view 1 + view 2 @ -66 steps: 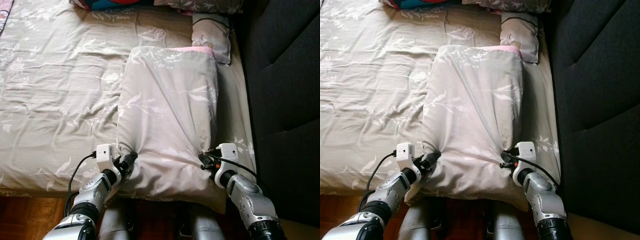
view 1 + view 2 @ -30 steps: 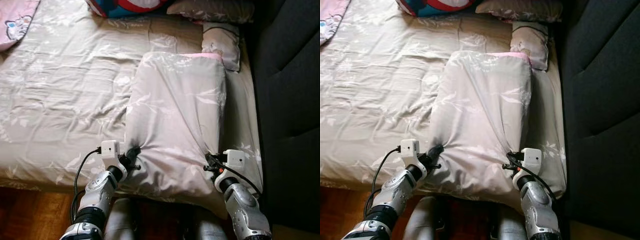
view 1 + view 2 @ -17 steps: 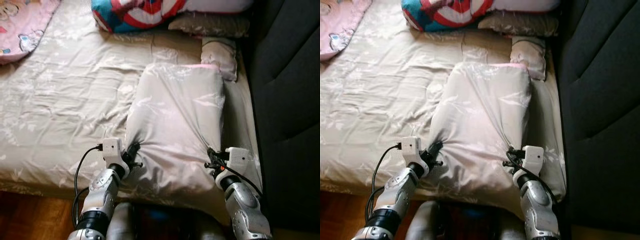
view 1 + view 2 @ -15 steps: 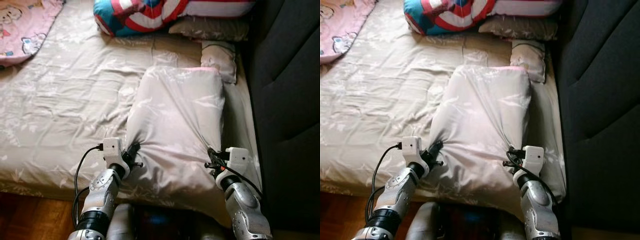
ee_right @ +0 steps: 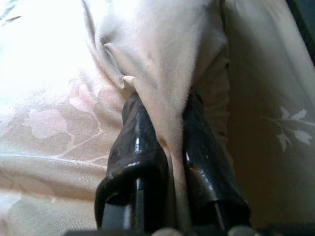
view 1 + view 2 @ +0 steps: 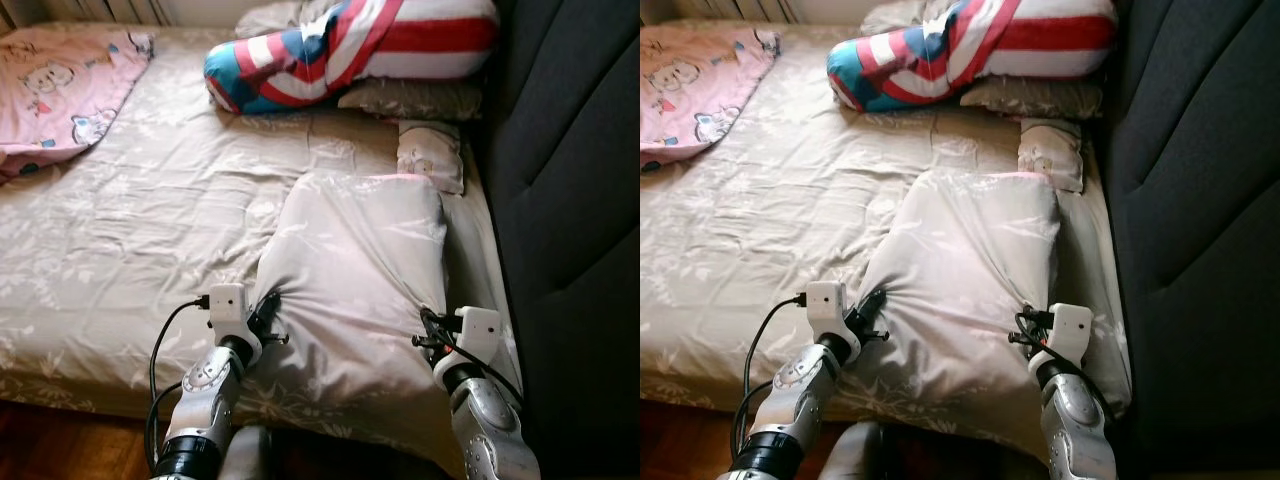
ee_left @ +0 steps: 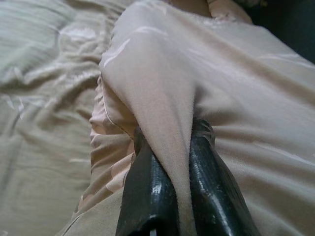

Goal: Clean up the room

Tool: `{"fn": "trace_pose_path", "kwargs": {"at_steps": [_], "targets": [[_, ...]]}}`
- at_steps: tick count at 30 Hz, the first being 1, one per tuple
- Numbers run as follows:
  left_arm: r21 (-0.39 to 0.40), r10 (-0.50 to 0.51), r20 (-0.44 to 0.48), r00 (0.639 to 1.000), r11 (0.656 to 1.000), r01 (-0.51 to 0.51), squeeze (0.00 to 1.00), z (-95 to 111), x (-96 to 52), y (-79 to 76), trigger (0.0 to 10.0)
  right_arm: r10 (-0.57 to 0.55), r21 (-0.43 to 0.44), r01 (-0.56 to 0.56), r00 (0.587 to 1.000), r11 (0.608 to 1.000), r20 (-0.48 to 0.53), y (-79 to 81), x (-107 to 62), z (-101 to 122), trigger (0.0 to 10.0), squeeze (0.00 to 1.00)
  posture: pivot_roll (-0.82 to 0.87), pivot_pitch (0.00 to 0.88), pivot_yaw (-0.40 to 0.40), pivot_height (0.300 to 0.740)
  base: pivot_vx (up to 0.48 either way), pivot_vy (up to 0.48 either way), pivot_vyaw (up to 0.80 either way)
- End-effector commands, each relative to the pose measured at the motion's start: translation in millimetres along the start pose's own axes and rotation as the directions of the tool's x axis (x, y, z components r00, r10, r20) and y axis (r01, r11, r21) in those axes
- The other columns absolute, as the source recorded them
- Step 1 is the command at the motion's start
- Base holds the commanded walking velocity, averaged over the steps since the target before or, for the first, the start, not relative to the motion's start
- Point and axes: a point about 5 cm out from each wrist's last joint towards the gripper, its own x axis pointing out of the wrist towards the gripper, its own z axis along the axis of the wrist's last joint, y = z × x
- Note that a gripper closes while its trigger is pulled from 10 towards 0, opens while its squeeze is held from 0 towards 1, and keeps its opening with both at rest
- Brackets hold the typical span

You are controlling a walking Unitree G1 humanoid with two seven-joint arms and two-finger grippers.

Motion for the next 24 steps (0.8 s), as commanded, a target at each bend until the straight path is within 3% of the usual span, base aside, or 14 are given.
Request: {"fn": "trace_pose_path", "kwargs": {"at_steps": [1, 12, 24], "targets": [[0.024, 0.035, 0.095, 0.995, 0.999, -0.037, 0.0, 21.0, 1.4, 7.1, 10.0, -0.044, 0.009, 0.043, 0.995, 0.999, 0.086, -9.1, -0.1, 12.9, 10.0, 0.0, -0.08, 0.047, -0.016, 0.73, 0.0, 0.0, 0.0], [0.018, 0.04, 0.089, 0.995, 0.999, -0.042, 0.0, 17.9, 2.1, 6.5, 10.0, -0.057, 0.017, 0.056, 0.995, 0.998, 0.087, -12.3, 1.5, 12.6, 10.0, 0.0, -0.08, 0.007, -0.018, 0.74, 0.0, 0.0, 0.0], [0.023, 0.036, 0.076, 0.996, 0.999, -0.038, 0.0, 16.7, 1.9, 7.9, 10.0, -0.067, 0.007, 0.066, 0.996, 0.998, 0.051, -11.8, 5.2, 7.4, 10.0, 0.0, -0.08, 0.025, -0.02, 0.74, 0.0, 0.0, 0.0]]}}
